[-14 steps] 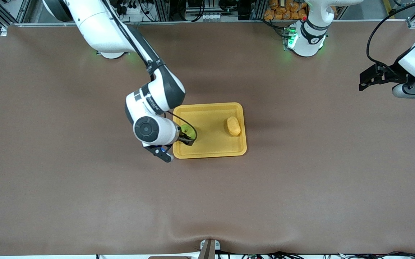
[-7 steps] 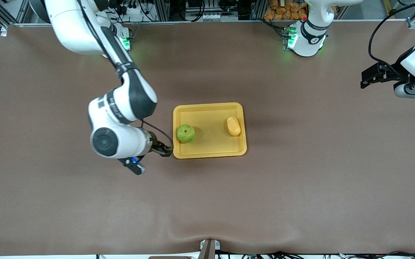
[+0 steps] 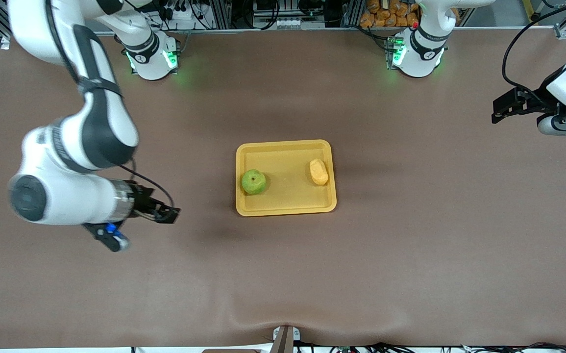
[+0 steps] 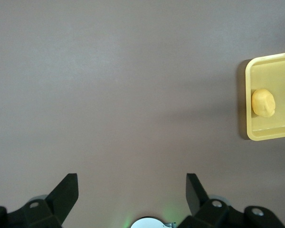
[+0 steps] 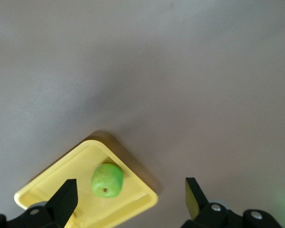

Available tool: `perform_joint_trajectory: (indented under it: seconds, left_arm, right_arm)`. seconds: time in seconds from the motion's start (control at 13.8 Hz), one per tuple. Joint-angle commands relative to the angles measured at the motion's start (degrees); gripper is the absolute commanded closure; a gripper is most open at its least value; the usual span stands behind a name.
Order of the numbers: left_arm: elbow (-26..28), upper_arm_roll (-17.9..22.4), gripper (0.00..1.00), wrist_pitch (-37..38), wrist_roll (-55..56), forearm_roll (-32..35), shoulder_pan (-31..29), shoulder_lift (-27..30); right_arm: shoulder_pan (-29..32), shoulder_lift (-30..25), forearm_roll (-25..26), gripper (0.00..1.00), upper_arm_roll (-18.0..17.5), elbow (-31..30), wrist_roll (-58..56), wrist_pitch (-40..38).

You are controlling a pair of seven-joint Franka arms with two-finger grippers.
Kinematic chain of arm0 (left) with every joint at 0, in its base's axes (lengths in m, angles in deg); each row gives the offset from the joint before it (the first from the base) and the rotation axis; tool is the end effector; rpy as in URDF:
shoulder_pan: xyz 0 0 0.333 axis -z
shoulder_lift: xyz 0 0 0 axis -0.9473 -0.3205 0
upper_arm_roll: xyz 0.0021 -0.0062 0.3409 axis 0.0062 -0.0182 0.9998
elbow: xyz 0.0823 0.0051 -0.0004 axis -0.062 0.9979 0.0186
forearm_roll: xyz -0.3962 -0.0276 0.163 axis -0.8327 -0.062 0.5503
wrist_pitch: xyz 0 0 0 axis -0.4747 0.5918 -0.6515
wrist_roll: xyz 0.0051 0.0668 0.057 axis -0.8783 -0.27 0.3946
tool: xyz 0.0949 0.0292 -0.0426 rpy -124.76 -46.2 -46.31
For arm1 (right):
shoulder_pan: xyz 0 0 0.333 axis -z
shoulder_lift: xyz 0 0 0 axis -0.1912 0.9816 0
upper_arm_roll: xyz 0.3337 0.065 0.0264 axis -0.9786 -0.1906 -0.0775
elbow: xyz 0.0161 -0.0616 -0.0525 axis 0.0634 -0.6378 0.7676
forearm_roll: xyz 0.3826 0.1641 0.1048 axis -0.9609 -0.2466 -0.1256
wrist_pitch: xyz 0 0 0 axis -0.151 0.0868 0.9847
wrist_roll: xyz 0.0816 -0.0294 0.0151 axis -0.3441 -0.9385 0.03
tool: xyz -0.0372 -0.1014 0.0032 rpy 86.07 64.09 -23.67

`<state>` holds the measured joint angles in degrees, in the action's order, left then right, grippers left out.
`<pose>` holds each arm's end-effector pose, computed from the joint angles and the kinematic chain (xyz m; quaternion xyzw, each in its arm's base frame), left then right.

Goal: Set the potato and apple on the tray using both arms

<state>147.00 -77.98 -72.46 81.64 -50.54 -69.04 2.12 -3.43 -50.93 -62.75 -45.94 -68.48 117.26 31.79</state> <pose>0.5793 -0.0509 0.6544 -0.9978 0.0617 0.0122 0.0185 0.7367 0.1788 0.4654 -0.9461 0.2856 0.1381 0.0657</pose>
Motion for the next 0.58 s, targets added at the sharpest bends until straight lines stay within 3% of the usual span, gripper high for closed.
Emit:
perform_joint_trajectory:
  seconds: [0.0,0.29,0.51]
  left_arm:
    - [-0.6,-0.7,0.00,-0.2,0.5,0.6,-0.4,-0.1]
    - [-0.6,-0.8,0.00,-0.2,0.5,0.6,-0.4,-0.1]
    - [-0.6,-0.7,0.00,-0.2,0.5,0.6,-0.4,-0.1]
  right_arm:
    - [2.5,-4.3,4.0,0.00,-1.3,-1.3,-3.4,-1.0]
    - [7.1,-9.6,6.9,0.00,-4.3,-3.6,-6.0,-2.3]
    - [11.7,-14.0,7.5,0.00,-6.2,-5.1,-16.1,-4.9]
